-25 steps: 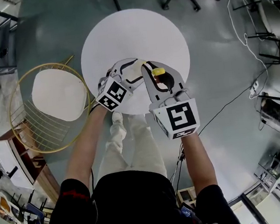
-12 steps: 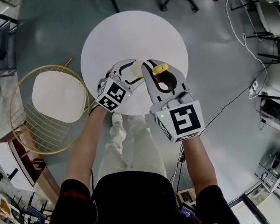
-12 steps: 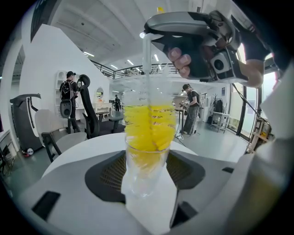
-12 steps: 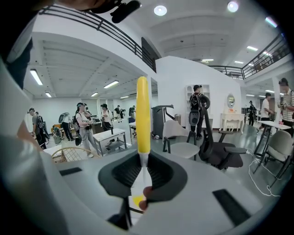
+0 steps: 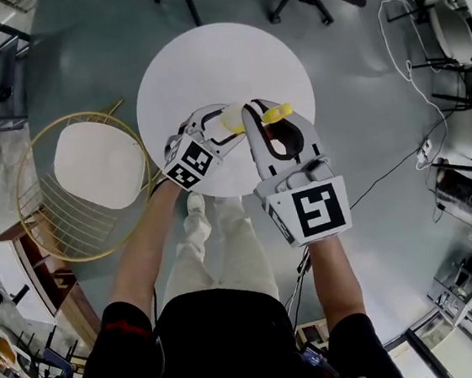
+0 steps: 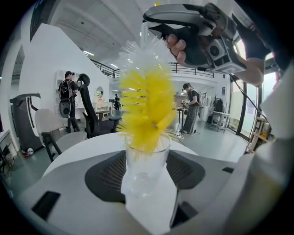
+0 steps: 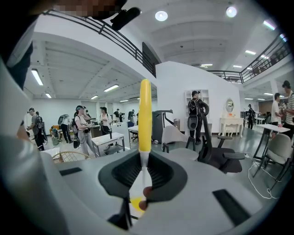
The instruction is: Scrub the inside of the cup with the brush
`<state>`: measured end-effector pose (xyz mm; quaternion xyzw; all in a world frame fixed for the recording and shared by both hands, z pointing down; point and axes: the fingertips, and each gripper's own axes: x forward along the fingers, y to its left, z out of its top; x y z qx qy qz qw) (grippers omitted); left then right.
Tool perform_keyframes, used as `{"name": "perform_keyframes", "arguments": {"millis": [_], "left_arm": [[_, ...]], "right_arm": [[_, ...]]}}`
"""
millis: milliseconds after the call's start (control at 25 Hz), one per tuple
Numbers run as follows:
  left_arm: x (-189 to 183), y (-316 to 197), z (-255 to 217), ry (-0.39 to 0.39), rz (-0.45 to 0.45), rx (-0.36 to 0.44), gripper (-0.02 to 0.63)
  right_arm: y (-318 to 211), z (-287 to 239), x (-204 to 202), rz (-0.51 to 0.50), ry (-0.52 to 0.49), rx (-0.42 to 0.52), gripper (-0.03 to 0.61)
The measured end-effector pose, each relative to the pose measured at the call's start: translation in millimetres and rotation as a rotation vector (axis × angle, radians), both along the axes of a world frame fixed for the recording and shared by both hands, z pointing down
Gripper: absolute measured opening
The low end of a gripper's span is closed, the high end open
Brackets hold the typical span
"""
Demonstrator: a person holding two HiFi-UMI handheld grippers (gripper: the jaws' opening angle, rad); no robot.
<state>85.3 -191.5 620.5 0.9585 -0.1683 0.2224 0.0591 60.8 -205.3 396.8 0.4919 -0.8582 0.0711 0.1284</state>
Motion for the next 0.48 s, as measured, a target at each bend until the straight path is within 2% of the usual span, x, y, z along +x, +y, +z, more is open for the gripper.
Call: {"name": "perform_keyframes", "arguments": {"millis": [480], "left_arm": [[-0.8, -0.6, 0.6, -0.008, 0.001, -0.007, 0.288]], "right_arm": [[1.0, -6.3, 0.4, 0.012, -0.007, 0.010, 0.049]]}}
